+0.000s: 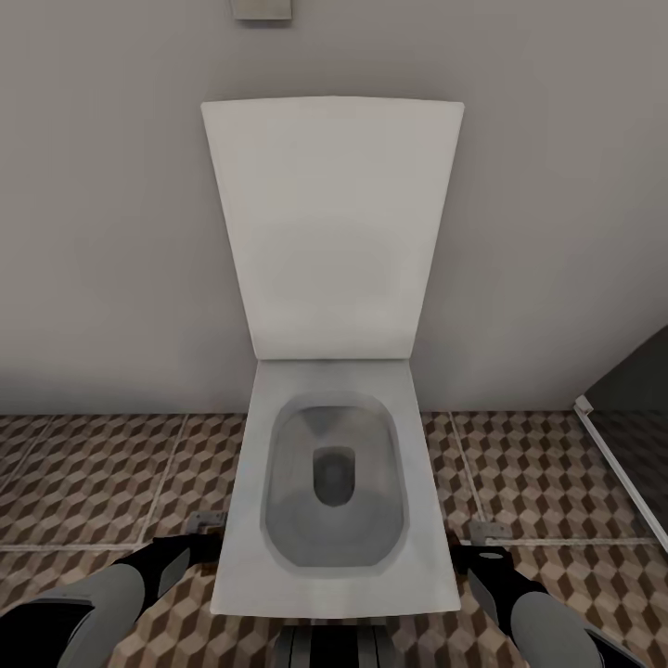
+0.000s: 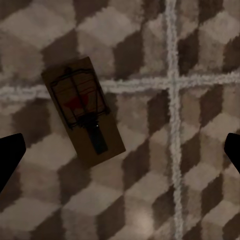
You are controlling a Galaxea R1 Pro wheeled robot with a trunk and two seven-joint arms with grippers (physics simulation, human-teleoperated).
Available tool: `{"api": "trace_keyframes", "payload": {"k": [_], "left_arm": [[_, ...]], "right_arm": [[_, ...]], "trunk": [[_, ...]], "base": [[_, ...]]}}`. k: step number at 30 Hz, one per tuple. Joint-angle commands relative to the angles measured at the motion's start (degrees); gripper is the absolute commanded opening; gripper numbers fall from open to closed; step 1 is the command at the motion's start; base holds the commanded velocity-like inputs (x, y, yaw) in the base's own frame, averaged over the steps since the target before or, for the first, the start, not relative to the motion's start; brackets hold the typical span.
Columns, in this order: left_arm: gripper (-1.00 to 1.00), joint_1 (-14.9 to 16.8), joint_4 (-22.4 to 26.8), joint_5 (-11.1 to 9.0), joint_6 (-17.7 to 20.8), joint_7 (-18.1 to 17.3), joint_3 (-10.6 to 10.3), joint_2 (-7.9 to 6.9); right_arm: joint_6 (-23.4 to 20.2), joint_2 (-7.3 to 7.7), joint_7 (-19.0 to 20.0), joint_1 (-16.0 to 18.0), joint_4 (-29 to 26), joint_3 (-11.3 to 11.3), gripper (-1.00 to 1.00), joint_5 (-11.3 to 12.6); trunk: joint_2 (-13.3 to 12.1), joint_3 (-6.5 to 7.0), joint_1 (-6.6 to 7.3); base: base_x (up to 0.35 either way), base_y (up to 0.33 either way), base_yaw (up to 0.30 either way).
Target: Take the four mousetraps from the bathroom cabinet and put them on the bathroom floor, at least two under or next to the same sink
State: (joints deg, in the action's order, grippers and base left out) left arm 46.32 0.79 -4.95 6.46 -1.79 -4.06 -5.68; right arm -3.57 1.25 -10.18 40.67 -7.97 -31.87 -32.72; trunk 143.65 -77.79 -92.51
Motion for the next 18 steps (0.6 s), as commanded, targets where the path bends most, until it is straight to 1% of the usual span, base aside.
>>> {"api": "trace_keyframes", "payload": {"k": [1, 4, 7, 18], "left_arm": [[1.00, 0.0, 0.1, -0.5, 0.3, -0.2, -0.4, -0.02], [1.00, 0.0, 0.1, -0.6, 0.3, -0.2, -0.4, -0.03], [1.00, 0.0, 0.1, -0.6, 0.3, -0.1, -0.4, -0.03], [1.00, 0.0, 0.1, -0.8, 0.4, -0.1, -0.3, -0.03]], "right_arm": [[-0.3, -0.02, -0.1, 0.0, 0.0, -0.2, 1.00, -0.5], [-0.2, -0.02, -0.1, 0.0, 0.0, -0.2, 1.00, -0.5], [-0.2, -0.02, -0.1, 0.0, 0.0, -0.2, 1.00, -0.5], [-0.2, -0.02, -0.1, 0.0, 0.0, -0.2, 1.00, -0.5]], "trunk": [[0.0, -0.03, 0.01], [0.0, -0.03, 0.01], [0.0, -0.03, 0.01], [0.0, -0.03, 0.01]], "base": [[-0.042, 0.000, 0.000], [-0.078, 0.000, 0.000], [-0.194, 0.000, 0.000], [-0.303, 0.000, 0.000]]}}
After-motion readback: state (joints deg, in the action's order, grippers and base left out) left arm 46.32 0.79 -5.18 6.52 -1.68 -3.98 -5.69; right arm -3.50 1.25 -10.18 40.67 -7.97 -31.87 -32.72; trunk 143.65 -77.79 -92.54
